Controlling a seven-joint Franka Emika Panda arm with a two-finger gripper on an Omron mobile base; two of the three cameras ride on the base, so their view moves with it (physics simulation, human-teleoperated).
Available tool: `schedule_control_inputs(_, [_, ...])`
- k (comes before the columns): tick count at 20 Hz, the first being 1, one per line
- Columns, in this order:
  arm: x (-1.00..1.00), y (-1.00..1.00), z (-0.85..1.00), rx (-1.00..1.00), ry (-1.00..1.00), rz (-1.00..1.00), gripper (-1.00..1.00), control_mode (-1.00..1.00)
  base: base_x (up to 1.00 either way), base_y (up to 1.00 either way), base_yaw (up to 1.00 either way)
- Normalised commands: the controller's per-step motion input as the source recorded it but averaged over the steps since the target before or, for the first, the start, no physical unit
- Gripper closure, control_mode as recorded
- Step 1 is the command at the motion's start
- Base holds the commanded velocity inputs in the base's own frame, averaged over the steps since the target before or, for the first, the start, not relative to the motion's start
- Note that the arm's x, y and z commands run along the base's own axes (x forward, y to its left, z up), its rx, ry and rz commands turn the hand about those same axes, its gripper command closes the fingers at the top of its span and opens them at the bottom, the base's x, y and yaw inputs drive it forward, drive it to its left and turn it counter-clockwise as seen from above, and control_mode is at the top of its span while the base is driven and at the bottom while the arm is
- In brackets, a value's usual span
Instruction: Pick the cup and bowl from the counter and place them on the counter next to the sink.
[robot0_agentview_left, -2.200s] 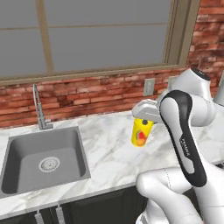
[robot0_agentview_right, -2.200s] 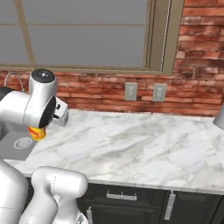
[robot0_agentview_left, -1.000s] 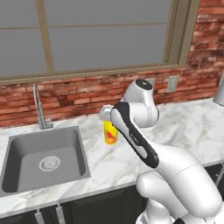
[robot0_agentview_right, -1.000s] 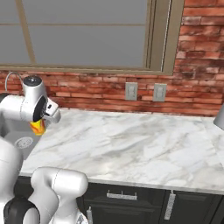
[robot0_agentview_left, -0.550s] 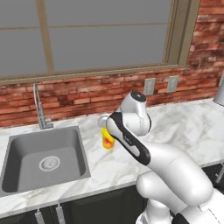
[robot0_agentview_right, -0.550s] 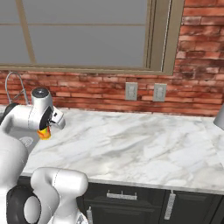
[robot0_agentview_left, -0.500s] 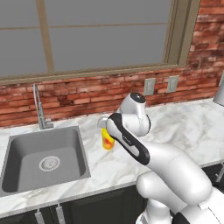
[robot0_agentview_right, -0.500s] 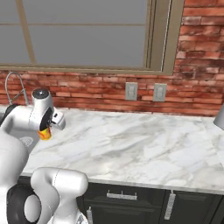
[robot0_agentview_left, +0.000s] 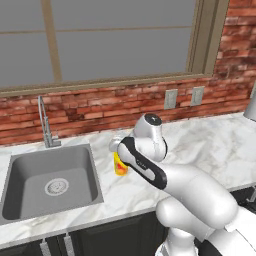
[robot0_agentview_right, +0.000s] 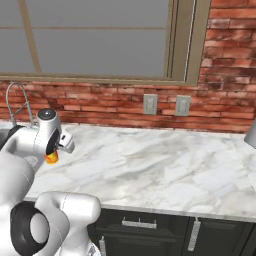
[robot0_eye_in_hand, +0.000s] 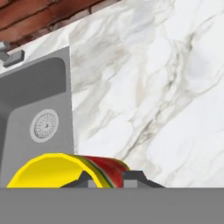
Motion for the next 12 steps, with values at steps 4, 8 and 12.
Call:
schedule_control_inputs(4, [0.00,0.06,-0.18,0.00,0.00,-0.02,1.00,-1.00,0.00,0.00,0.00])
schedule_control_inputs(8, [0.00,0.01,-0.22,0.00,0.00,-0.04,1.00,-1.00,0.00,0.00,0.00])
schedule_control_inputs(12, [0.00,0.00,-0.30,0.00,0.00,-0.05,1.00,-1.00,0.00,0.00,0.00])
